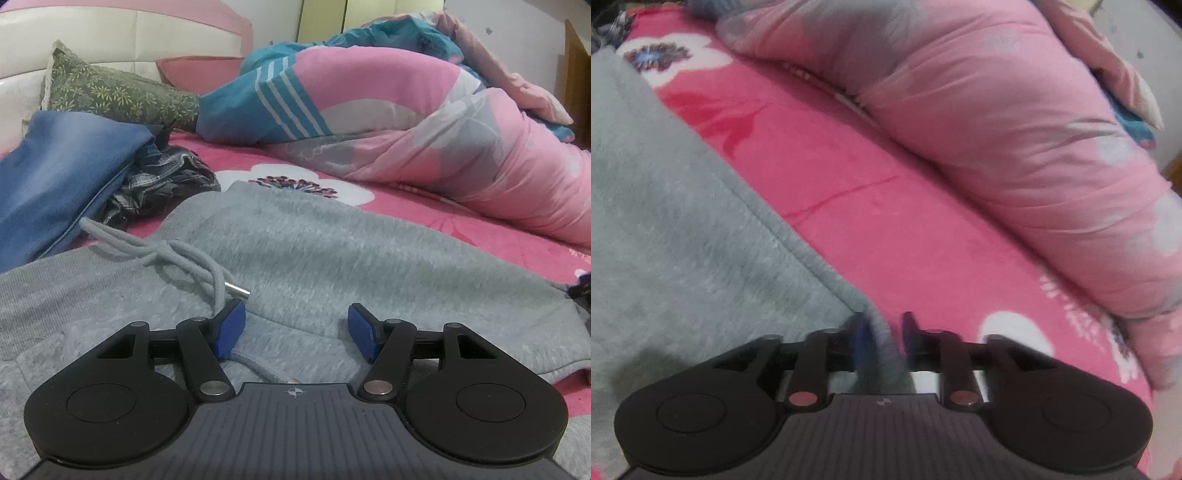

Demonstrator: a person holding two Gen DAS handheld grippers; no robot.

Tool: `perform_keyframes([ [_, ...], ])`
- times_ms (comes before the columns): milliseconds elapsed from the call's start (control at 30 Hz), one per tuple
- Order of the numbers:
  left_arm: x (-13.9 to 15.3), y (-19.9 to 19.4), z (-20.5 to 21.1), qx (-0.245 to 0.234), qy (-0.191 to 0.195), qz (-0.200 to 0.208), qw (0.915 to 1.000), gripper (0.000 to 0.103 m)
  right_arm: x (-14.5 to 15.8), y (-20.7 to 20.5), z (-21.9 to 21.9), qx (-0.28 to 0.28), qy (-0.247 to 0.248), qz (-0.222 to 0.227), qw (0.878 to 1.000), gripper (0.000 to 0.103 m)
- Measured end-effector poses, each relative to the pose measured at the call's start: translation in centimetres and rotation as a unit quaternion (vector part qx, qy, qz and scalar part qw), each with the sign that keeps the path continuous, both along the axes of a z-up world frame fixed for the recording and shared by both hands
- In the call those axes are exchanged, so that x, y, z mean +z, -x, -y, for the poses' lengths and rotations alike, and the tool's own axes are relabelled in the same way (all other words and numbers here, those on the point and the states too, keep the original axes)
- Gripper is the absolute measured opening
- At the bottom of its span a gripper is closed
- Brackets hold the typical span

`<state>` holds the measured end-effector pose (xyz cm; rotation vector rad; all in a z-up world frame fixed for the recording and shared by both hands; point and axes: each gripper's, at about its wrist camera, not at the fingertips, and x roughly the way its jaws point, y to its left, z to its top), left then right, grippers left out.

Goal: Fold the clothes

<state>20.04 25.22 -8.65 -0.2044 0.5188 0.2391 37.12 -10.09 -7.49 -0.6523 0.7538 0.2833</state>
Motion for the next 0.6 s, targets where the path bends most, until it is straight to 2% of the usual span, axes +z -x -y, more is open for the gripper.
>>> perform_keyframes([
  [100, 0.5, 0.4, -0.2, -0.001, 0.005, 0.012, 0.9999, 0.062, 4.5, 1.3, 0.0, 0.026, -0.033, -0.005, 0.999, 0.05],
  [133, 0.8, 0.5, -0.3, -0.001, 0.006, 0.021, 0.9998, 0.062, 6.0, 1.5, -0.5, 0.041, -0.043, -0.002, 0.998, 0.051],
  [200, 1.1, 0.3, -0.4, 0.002, 0.007, 0.027, 0.9996, 0.062, 8.6, 1.8, -1.8, 0.069, -0.092, 0.004, 0.993, 0.054],
  [267, 0.8, -0.3, -0.6, 0.006, 0.009, 0.012, 0.9999, 0.062, 9.6, 1.1, -4.2, 0.102, -0.151, -0.016, 0.983, 0.054],
  [300, 0.5, -0.6, -0.7, 0.009, 0.011, 0.001, 0.9999, 0.062, 9.5, 0.5, -5.8, 0.128, -0.182, -0.03, 0.975, 0.054],
  [400, -0.1, -0.8, -0.8, 0.008, 0.01, -0.013, 0.9998, 0.062, 7.2, -1.7, -12.2, 0.193, -0.215, -0.071, 0.955, 0.054],
  [500, -0.3, -0.8, -0.6, 0.006, 0.002, -0.018, 0.9998, 0.062, 3.8, -3.3, -18.6, 0.235, -0.197, -0.099, 0.947, 0.054],
  [600, -0.5, -0.9, -0.6, 0.005, -0.001, -0.023, 0.9997, 0.062, 1.3, -4.6, -23.3, 0.275, -0.19, -0.13, 0.933, 0.054],
])
